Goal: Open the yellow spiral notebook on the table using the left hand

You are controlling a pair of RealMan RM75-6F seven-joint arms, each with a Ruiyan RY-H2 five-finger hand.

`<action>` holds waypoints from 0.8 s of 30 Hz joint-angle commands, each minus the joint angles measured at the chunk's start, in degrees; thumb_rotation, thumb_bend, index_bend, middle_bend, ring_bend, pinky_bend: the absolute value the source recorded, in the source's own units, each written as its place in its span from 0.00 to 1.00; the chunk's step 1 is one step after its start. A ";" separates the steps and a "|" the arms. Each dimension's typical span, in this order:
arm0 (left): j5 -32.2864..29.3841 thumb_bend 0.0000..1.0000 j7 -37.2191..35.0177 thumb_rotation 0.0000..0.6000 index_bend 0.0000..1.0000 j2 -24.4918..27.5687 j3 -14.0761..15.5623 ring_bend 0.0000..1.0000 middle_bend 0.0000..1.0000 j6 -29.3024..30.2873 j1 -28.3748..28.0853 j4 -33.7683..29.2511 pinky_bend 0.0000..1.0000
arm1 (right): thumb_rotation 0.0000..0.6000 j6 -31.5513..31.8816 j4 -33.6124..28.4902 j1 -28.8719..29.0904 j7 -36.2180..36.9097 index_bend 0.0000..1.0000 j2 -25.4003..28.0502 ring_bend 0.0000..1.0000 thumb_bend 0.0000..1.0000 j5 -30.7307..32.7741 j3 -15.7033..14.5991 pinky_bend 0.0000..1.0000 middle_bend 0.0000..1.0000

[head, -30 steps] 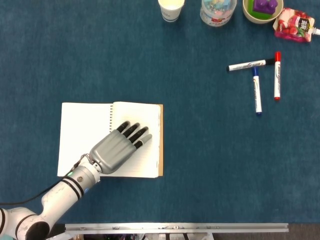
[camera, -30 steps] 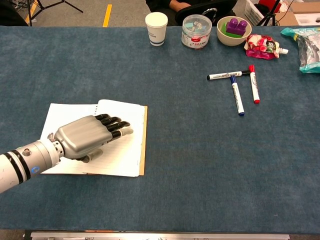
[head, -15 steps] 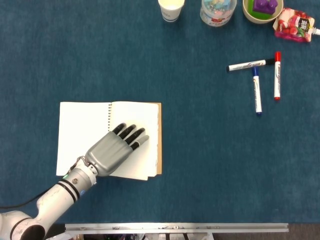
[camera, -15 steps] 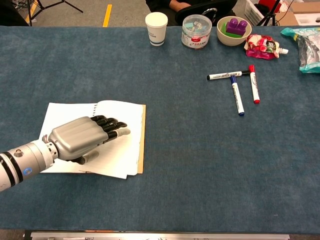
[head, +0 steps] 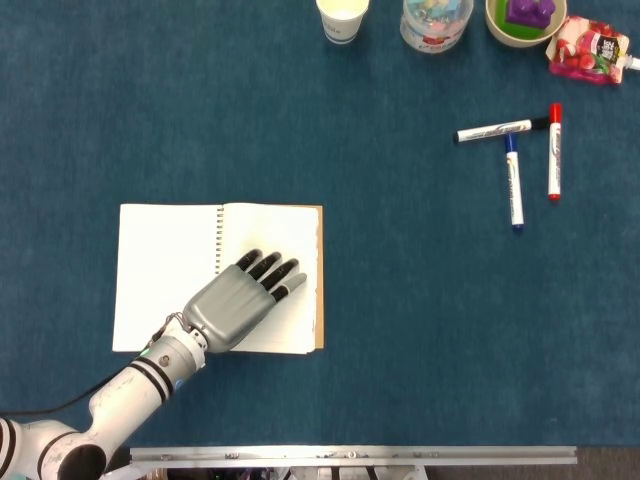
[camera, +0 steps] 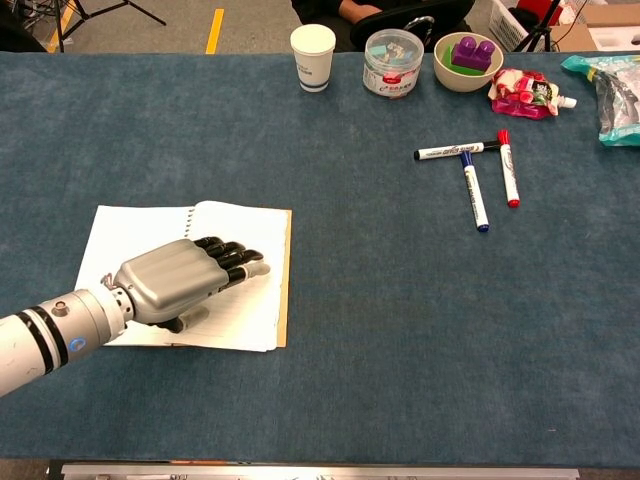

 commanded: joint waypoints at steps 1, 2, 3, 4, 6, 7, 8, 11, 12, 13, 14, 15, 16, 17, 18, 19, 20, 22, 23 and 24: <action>0.02 0.42 -0.21 1.00 0.00 0.36 0.01 0.00 0.00 0.09 -0.04 -0.30 0.11 | 1.00 0.00 0.01 0.00 0.05 0.36 0.03 0.22 0.39 -0.03 0.00 0.29 0.32; 0.22 0.42 -0.34 1.00 0.00 0.61 0.00 0.00 0.00 0.31 -0.01 -0.52 0.11 | 1.00 0.01 0.03 0.02 0.07 0.36 0.01 0.22 0.39 -0.06 0.00 0.29 0.32; 0.50 0.42 -0.58 1.00 0.00 1.08 -0.04 0.00 0.00 0.63 0.05 -1.00 0.11 | 1.00 0.03 0.03 0.02 0.10 0.36 0.01 0.22 0.39 -0.09 -0.01 0.29 0.32; 0.74 0.42 -0.81 1.00 0.00 1.54 -0.08 0.00 0.00 0.93 0.11 -1.54 0.11 | 1.00 0.05 0.02 0.01 0.13 0.36 0.03 0.22 0.39 -0.13 -0.01 0.29 0.32; 1.63 0.42 -1.31 1.00 0.00 2.61 -0.11 0.00 0.00 1.64 0.25 -2.90 0.11 | 1.00 0.07 0.00 0.04 0.13 0.36 0.00 0.22 0.39 -0.19 -0.01 0.29 0.32; 2.35 0.42 -1.68 1.00 0.00 3.46 -0.04 0.00 0.00 2.06 0.35 -3.97 0.11 | 1.00 0.04 0.00 0.07 0.13 0.36 -0.02 0.22 0.39 -0.22 -0.01 0.29 0.32; 2.86 0.42 -1.95 1.00 0.00 4.17 0.03 0.00 0.00 2.37 0.43 -4.85 0.11 | 1.00 0.02 0.02 0.10 0.14 0.36 -0.05 0.22 0.39 -0.24 0.00 0.29 0.32; 4.95 0.42 -3.07 1.00 0.00 6.63 0.18 0.00 0.00 3.82 0.90 -7.34 0.11 | 1.00 -0.11 0.01 0.21 0.18 0.36 -0.11 0.22 0.39 -0.34 -0.02 0.29 0.32; 5.65 0.42 -3.48 1.00 0.00 7.65 0.20 0.00 0.00 4.59 1.21 -8.01 0.11 | 1.00 -0.18 0.01 0.24 0.24 0.36 -0.07 0.22 0.39 -0.30 -0.01 0.29 0.32; 6.06 0.42 -3.99 1.00 0.00 8.44 0.16 0.00 0.00 5.16 1.46 -8.48 0.11 | 1.00 -0.26 0.03 0.28 0.24 0.36 -0.05 0.22 0.39 -0.24 0.01 0.29 0.32; 6.36 0.42 -4.69 1.00 0.00 9.26 0.03 0.00 0.00 5.77 1.76 -8.85 0.11 | 1.00 -0.31 0.03 0.31 0.24 0.36 0.01 0.22 0.39 -0.19 0.04 0.29 0.32; 6.62 0.42 -5.50 1.00 0.00 10.11 -0.14 0.00 0.00 6.42 2.09 -9.12 0.11 | 1.00 -0.36 0.03 0.35 0.23 0.36 0.09 0.22 0.39 -0.14 0.06 0.29 0.32; 6.94 0.42 -6.75 1.00 0.00 11.34 -0.37 0.00 0.00 7.31 2.57 -9.32 0.11 | 1.00 -0.38 0.04 0.38 0.22 0.36 0.21 0.22 0.39 -0.12 0.11 0.29 0.32; 7.11 0.42 -7.75 1.00 0.00 12.31 -0.60 0.00 0.00 8.13 3.02 -9.31 0.11 | 1.00 -0.36 0.03 0.40 0.21 0.36 0.29 0.22 0.39 -0.13 0.14 0.29 0.32; 7.29 0.42 -9.17 1.00 0.00 13.55 -0.88 0.00 0.00 9.32 3.72 -9.12 0.11 | 1.00 -0.35 0.00 0.42 0.19 0.36 0.42 0.22 0.39 -0.10 0.19 0.29 0.32; 7.38 0.42 -10.38 1.00 0.00 14.49 -1.08 0.00 0.00 10.21 4.30 -8.86 0.11 | 1.00 -0.40 0.01 0.45 0.18 0.36 0.50 0.22 0.39 -0.04 0.22 0.29 0.32; 7.39 0.42 -11.68 1.00 0.00 15.44 -1.24 0.00 0.00 11.13 4.96 -8.53 0.11 | 1.00 -0.42 0.01 0.47 0.19 0.36 0.60 0.22 0.39 0.01 0.25 0.29 0.32; 7.13 0.42 -14.75 1.00 0.00 17.59 -1.48 0.00 0.00 13.16 6.65 -7.44 0.11 | 1.00 -0.43 0.00 0.50 0.13 0.36 0.78 0.22 0.39 0.04 0.29 0.29 0.32; 7.20 0.42 -15.48 1.00 0.00 18.04 -1.49 0.00 0.00 13.55 7.05 -7.17 0.11 | 1.00 -0.44 0.00 0.52 0.10 0.36 0.81 0.22 0.39 0.05 0.31 0.29 0.32; 7.15 0.42 -15.83 1.00 0.00 18.26 -1.52 0.00 0.00 13.80 7.27 -7.00 0.11 | 1.00 -0.45 -0.01 0.52 0.08 0.36 0.83 0.22 0.39 0.05 0.31 0.29 0.32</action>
